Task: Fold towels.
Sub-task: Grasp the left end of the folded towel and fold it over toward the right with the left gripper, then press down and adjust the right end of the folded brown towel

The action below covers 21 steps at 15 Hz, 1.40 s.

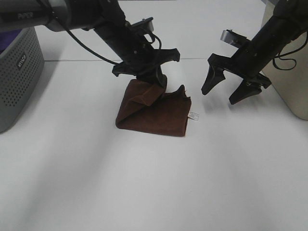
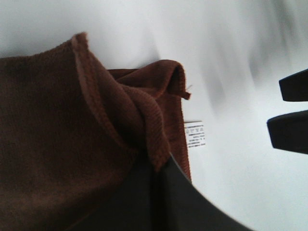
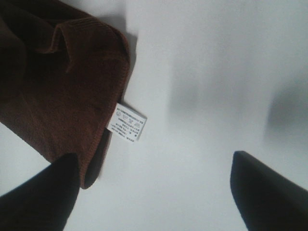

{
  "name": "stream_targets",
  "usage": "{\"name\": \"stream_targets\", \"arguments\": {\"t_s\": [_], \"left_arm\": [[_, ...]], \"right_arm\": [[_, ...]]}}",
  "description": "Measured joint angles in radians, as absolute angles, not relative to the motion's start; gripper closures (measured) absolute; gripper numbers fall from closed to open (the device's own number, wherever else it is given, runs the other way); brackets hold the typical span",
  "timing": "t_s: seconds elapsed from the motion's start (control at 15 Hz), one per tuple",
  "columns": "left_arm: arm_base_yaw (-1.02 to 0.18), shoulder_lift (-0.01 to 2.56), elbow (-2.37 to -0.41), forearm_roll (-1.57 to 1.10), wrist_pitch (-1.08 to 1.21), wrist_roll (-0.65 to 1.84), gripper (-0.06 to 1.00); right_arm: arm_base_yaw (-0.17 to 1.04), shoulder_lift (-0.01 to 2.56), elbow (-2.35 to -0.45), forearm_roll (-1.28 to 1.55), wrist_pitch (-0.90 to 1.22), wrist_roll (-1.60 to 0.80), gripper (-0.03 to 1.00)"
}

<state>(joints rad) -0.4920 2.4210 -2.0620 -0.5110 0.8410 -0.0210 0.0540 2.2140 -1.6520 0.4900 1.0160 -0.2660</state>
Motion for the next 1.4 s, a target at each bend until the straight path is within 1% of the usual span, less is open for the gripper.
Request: {"name": "stream_targets", "arguments": {"t_s": [0.13, 0.2, 0.33, 0.4, 0.47, 0.53, 0.6, 0.73, 0.93, 1.27, 1.4], "left_arm": [[-0.521, 2.457, -2.095, -0.512, 0.836, -0.035, 0.93], [-0.530, 2.468, -2.098, -0.512, 0.833, -0.047, 0.90], [-0.537, 2.480, -2.099, -0.515, 0.832, -0.057, 0.80], [-0.537, 2.486, -2.099, -0.555, 0.836, -0.059, 0.55], [-0.537, 2.487, -2.099, -0.589, 0.836, -0.059, 0.39], [-0.537, 2.487, -2.100, -0.635, 0.835, -0.043, 0.28], [-0.537, 2.487, -2.100, -0.690, 0.834, -0.015, 0.22], [-0.536, 2.474, -2.100, -0.758, 0.835, 0.075, 0.18], [-0.498, 2.415, -2.112, -0.756, 0.848, 0.197, 0.17], [-0.312, 2.336, -2.116, -0.653, 0.927, 0.221, 0.17], [-0.261, 2.336, -2.116, -0.584, 0.973, 0.191, 0.17]], "right_arm": [[0.054, 2.214, -1.652, 0.490, 1.017, -0.266, 0.16], [0.054, 2.214, -1.652, 0.490, 1.017, -0.266, 0.16], [0.054, 2.214, -1.652, 0.490, 1.017, -0.266, 0.16], [0.054, 2.214, -1.652, 0.491, 1.017, -0.266, 0.16], [0.054, 2.214, -1.652, 0.493, 1.017, -0.266, 0.16], [0.054, 2.214, -1.652, 0.495, 1.017, -0.266, 0.16], [0.054, 2.214, -1.652, 0.501, 1.017, -0.266, 0.16], [0.054, 2.214, -1.652, 0.515, 1.016, -0.266, 0.16], [0.054, 2.214, -1.652, 0.575, 1.034, -0.286, 0.16], [0.055, 2.196, -1.652, 0.858, 1.100, -0.435, 0.17], [0.084, 2.175, -1.652, 0.977, 1.107, -0.487, 0.18]]}}
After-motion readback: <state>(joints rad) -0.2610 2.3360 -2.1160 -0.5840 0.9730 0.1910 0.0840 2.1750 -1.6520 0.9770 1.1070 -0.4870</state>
